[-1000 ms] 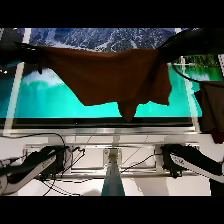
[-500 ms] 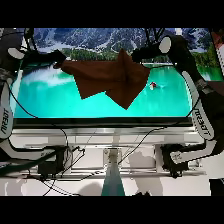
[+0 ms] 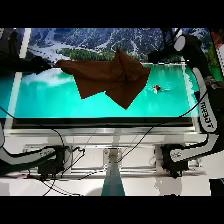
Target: Fold the clothes and pants, and hang the long-sleeved shirts on hangers.
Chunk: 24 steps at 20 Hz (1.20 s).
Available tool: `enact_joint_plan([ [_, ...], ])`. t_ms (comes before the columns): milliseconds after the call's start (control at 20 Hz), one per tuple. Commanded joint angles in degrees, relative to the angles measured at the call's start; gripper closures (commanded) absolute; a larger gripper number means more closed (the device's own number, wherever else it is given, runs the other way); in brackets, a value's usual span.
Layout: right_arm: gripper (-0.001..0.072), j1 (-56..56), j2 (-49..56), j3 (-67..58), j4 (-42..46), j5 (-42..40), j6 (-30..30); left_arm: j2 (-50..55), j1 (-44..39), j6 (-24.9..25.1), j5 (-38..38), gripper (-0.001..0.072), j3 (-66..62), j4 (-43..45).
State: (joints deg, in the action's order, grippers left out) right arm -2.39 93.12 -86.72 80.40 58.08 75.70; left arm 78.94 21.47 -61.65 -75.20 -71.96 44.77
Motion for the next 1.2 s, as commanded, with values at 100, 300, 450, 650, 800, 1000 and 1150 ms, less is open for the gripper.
enact_joint_plan([
  [100, 0.0468, 9.4, 0.4, 10.5, -13.8, 7.0, -4.4, -13.4, 4.0, 0.8, -6.3, 0.0694, 16.1, -3.1],
  [300, 0.032, 12.2, 1.1, 21.4, -29.0, 0.7, -7.3, -19.7, 4.0, 1.6, 1.2, 0.0426, 29.1, -5.5],
  [450, 0.032, 11.1, 3.5, 23.2, -37.1, -1.3, -7.4, -18.8, 4.0, 1.6, 3.7, 0.0066, 31.7, -5.4],
  [650, 0.0319, 9.1, 6.9, 23.1, -42.0, -3.8, -7.3, -15.7, 3.9, 1.6, 7.6, 0.0066, 31.8, -5.5],
  [800, 0.0329, 7.6, 7.8, 23.1, -43.0, -5.3, -7.4, -11.7, 3.9, 1.6, 8.2, 0.0066, 31.8, -5.7],
  [1000, 0.0478, 7.0, 7.8, 23.1, -42.6, -5.0, -7.5, -5.5, 3.6, 2.8, 8.2, 0.0071, 31.8, -11.3],
  [1150, 0.0615, 7.0, 7.8, 23.1, -41.4, -5.2, -7.5, -0.9, 0.5, 9.0, 8.7, 0.0071, 31.8, -16.6],
])
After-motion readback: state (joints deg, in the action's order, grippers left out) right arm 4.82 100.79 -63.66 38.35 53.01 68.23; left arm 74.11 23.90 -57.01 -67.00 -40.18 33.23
